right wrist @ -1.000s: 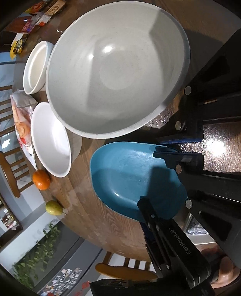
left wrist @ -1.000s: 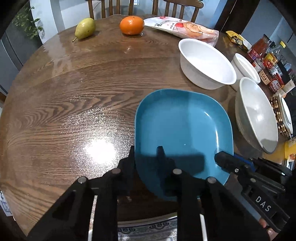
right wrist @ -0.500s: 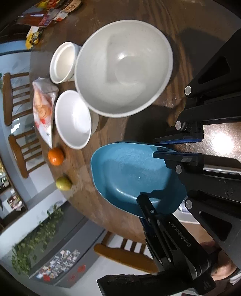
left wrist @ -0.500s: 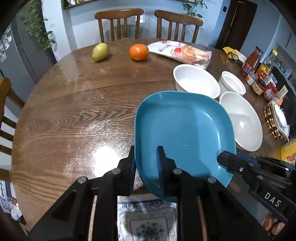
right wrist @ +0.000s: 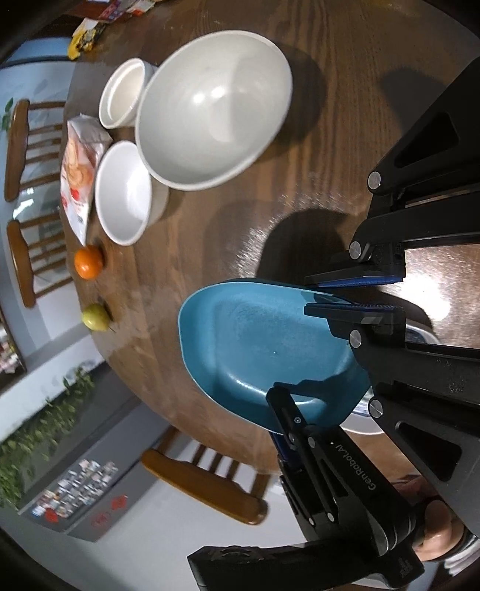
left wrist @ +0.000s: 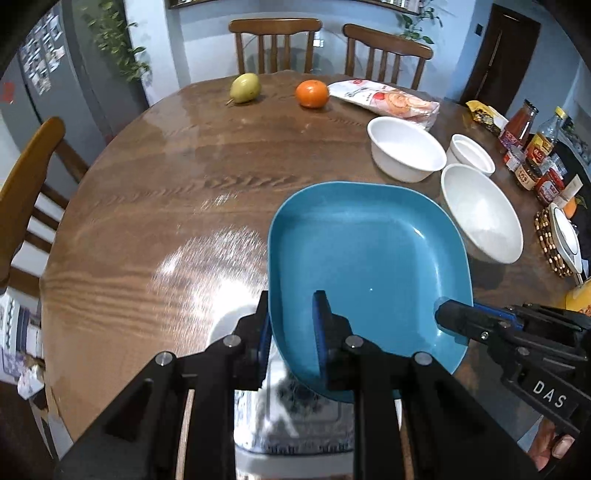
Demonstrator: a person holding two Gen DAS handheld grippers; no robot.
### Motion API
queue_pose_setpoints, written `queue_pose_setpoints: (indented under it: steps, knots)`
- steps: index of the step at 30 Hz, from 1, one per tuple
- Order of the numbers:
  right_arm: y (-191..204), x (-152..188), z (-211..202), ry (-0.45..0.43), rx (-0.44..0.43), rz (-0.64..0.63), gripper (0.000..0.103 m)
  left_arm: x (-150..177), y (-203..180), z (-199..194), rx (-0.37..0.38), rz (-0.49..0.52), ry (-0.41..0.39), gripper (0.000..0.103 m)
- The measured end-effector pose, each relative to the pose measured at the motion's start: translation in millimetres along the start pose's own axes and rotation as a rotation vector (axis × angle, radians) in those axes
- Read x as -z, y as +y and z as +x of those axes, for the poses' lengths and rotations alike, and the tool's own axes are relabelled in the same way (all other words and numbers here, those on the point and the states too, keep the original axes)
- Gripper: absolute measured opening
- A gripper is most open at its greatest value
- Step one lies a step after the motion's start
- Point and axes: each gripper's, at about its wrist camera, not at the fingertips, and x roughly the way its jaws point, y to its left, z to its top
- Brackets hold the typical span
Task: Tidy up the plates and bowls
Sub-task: 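Carry the teal dish with the left tool onto the stacked plates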
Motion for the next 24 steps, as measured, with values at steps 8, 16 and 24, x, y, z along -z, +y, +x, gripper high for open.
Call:
queue_pose_setpoints:
  steps: [8,16,24]
  knots:
    - [14,17,9,0.07,-0.052,-0.069,0.009,32,15,-9,-0.051,-0.087,0.023,0.018]
    - [22,36,27,0.151,-0.083,-0.097,0.01,51,30,-6,-0.054,-0.143,0.079,0.018]
    - [25,45,32,0.181,-0.096,-0.091,0.011,57,39,3,-0.051,-0.152,0.119,0.019]
